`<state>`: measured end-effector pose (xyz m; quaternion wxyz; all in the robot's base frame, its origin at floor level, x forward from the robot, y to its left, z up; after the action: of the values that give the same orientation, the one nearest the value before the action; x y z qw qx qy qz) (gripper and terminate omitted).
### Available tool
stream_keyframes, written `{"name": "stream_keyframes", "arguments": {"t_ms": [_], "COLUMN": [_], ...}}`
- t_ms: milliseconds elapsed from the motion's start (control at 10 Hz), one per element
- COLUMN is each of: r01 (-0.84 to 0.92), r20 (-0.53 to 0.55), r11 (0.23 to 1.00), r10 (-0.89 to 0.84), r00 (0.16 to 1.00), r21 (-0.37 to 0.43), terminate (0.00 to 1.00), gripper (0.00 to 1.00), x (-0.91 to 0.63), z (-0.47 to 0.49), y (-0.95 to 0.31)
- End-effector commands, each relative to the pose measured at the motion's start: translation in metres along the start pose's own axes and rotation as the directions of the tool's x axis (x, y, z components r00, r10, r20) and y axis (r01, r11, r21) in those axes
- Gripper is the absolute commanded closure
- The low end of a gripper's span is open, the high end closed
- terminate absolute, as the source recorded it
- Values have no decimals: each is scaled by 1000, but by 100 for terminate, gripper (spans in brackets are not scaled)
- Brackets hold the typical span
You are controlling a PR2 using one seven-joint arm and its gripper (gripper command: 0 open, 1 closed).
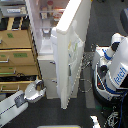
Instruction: Opening the fridge
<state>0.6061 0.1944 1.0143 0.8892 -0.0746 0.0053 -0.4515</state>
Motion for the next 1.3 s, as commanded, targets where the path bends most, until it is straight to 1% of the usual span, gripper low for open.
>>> {"name": "stream_keyframes", "arguments": {"t_ms": [100, 200, 300, 400, 500, 600, 700, 800, 1000, 1100, 1300], "r01": [-50, 27, 45, 117, 305, 380, 475, 560, 622, 680, 735], "r20": [-203, -95, -45, -29, -53, -52, -15, -41, -68, -37, -24], "r11": [991, 999, 998, 989, 929, 886, 822, 732, 655, 615, 562], "r10": [75, -22, -43, -115, -301, -380, -496, -594, -663, -730, -788], "r00": [976, 995, 998, 993, 952, 923, 868, 804, 745, 682, 615], "r21": [124, 44, 43, 85, 208, 267, 315, 388, 430, 400, 379], "terminate": [0, 0, 0, 0, 0, 0, 0, 0, 0, 0, 0], "gripper": [0, 0, 0, 0, 0, 0, 0, 0, 0, 0, 0], "x": [217, 327, 369, 425, 478, 488, 501, 475, 434, 401, 384], "z": [-116, 18, 84, 156, 232, 256, 268, 306, 328, 349, 340], "y": [54, -97, -164, -270, -458, -526, -574, -719, -848, -933, -982]}}
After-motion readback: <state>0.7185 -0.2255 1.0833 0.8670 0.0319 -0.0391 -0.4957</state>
